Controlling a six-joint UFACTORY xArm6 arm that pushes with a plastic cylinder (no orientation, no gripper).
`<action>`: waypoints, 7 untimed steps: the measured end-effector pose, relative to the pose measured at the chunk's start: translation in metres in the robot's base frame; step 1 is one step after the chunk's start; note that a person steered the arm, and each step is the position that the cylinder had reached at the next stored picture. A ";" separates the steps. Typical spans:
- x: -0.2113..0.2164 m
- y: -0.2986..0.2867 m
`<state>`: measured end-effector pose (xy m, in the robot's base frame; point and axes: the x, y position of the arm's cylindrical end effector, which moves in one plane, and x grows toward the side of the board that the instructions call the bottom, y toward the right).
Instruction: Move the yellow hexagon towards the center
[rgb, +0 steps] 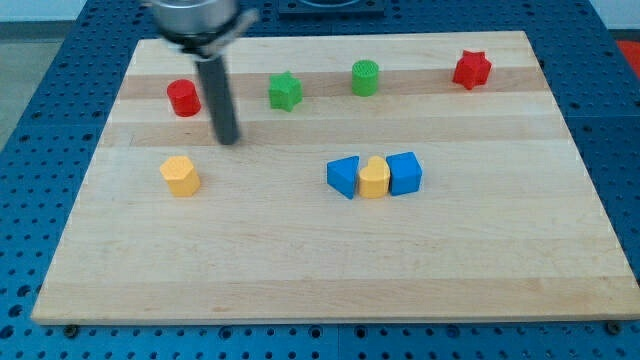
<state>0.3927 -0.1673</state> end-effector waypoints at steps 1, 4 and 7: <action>0.008 -0.083; 0.076 -0.025; 0.051 -0.030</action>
<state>0.4436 -0.1977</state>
